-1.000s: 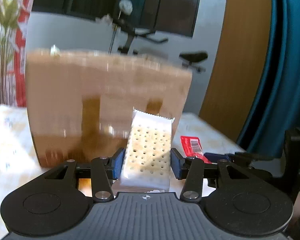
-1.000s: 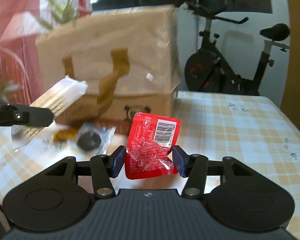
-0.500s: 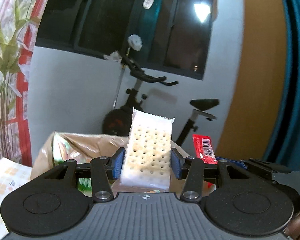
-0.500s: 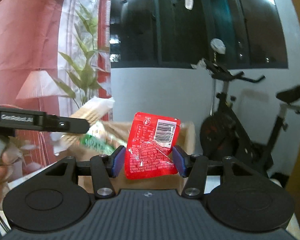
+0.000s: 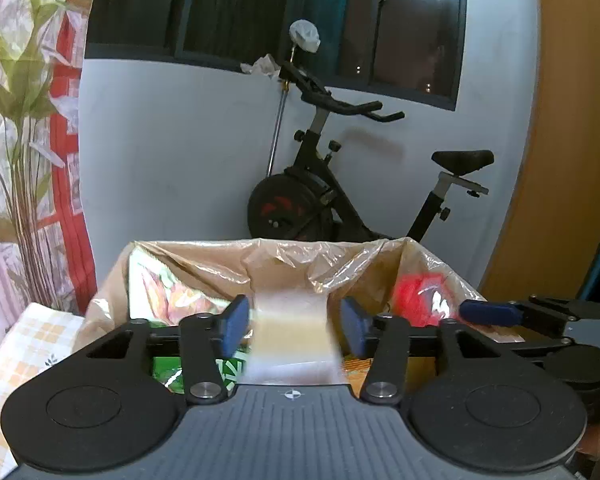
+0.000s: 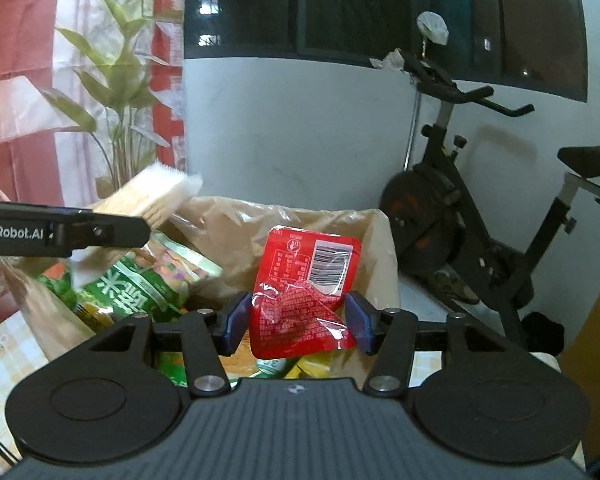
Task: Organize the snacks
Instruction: 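Open both tools to drop the cracker packet and red packet into the box, then withdraw both tools toward the yellow packet and black round snack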
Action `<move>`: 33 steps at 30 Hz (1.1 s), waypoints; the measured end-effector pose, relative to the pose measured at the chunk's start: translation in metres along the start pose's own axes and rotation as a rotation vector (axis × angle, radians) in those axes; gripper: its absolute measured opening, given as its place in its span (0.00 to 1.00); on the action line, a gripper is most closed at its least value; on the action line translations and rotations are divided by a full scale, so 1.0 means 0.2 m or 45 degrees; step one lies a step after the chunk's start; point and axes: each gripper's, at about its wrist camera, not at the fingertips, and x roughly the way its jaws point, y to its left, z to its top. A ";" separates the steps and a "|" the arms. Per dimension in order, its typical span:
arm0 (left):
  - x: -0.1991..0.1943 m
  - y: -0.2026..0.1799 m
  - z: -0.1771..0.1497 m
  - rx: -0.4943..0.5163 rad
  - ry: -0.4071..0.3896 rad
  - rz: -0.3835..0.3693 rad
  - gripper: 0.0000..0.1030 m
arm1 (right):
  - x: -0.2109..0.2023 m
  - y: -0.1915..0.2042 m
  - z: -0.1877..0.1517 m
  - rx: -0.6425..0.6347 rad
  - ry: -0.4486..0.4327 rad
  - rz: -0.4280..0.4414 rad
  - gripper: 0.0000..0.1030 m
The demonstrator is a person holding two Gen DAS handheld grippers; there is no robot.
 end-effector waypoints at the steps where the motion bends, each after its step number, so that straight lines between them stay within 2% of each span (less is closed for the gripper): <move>1: -0.01 0.01 0.00 0.002 -0.010 0.001 0.63 | -0.01 0.00 0.00 0.007 -0.006 0.006 0.59; 3: -0.04 0.01 -0.01 0.008 -0.013 0.006 0.64 | -0.05 0.01 -0.01 0.007 -0.032 0.019 0.67; 7: -0.12 0.00 -0.03 0.027 -0.014 0.006 0.64 | -0.13 0.04 -0.02 -0.027 -0.065 0.042 0.68; 14: -0.29 0.01 -0.04 0.062 -0.030 0.017 0.64 | -0.29 0.09 -0.04 0.006 -0.109 0.053 0.68; 18: -0.40 0.03 -0.10 0.083 -0.033 0.017 0.64 | -0.38 0.13 -0.09 -0.002 -0.133 0.062 0.68; 25: -0.52 0.13 -0.27 0.037 -0.002 0.053 0.64 | -0.48 0.19 -0.21 0.021 -0.137 0.058 0.68; 33: -0.56 0.28 -0.43 -0.053 0.039 0.077 0.64 | -0.46 0.31 -0.35 0.027 -0.078 0.101 0.68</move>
